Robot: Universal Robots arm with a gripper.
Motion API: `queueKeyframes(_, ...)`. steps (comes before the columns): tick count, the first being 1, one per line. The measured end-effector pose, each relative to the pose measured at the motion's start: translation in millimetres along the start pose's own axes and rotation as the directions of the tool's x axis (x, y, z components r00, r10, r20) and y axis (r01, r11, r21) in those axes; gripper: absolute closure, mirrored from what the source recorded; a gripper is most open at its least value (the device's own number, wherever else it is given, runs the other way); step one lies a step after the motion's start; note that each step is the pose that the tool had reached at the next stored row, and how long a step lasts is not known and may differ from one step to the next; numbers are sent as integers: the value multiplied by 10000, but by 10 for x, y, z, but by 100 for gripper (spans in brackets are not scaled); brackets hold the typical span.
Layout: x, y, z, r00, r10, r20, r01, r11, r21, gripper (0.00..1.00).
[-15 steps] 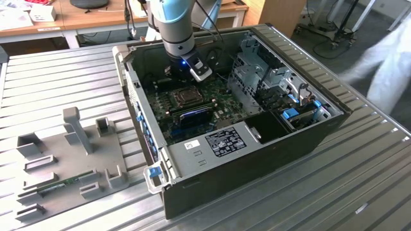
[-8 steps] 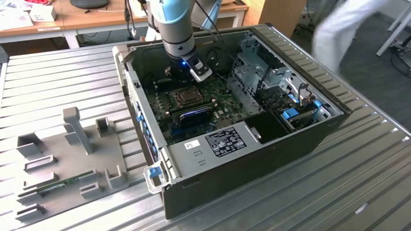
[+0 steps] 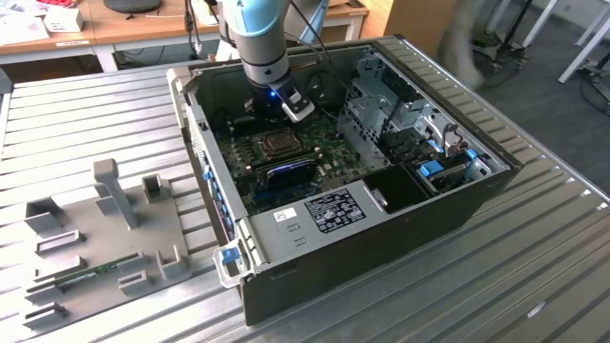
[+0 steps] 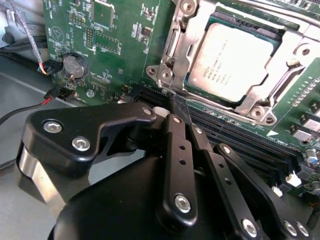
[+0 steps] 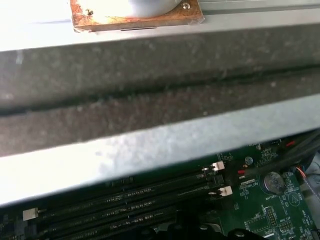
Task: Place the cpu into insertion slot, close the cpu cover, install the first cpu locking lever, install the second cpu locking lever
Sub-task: 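Install the first cpu locking lever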
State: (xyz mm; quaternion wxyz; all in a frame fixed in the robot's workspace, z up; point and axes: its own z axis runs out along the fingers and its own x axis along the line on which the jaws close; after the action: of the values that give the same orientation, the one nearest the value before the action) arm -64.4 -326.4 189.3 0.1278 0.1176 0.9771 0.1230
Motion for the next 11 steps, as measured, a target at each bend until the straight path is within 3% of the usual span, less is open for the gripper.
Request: queueKeyframes(11, -12, 2, -42, 10000, -2, -2, 2, 10000, -2, 90)
